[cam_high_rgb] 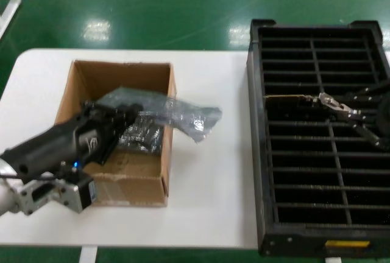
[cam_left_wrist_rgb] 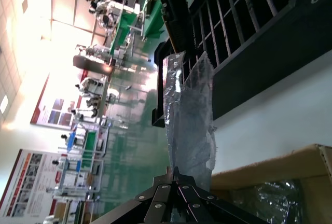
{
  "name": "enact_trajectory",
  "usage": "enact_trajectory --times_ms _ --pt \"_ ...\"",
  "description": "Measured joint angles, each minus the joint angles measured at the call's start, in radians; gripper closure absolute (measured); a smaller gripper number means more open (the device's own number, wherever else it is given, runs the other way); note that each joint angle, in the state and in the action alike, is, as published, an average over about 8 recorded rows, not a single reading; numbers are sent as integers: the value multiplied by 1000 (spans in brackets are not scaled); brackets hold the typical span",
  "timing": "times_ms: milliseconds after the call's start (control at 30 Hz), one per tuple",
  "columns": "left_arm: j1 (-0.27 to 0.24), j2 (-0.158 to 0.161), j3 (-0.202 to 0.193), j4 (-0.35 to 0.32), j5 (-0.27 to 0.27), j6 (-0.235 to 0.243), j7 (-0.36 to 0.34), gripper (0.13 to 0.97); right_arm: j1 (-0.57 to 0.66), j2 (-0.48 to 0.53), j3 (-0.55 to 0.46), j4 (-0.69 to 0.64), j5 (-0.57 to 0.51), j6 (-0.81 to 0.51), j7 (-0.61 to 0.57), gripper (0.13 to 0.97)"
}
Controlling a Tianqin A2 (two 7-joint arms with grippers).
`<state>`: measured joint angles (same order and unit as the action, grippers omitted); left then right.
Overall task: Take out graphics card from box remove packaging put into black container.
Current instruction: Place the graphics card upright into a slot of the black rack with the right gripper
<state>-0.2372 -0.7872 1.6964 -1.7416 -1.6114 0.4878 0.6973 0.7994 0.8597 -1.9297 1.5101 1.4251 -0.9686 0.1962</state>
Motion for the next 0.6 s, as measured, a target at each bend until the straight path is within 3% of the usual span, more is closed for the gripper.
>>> enact_trajectory --times_ms 367,600 --pt "0 0 0 0 0 0 0 959 179 69 -68 -37 102 -358 -155 908" --pt "0 0 0 0 0 0 0 959 271 86 -125 -42 113 -527 -169 908"
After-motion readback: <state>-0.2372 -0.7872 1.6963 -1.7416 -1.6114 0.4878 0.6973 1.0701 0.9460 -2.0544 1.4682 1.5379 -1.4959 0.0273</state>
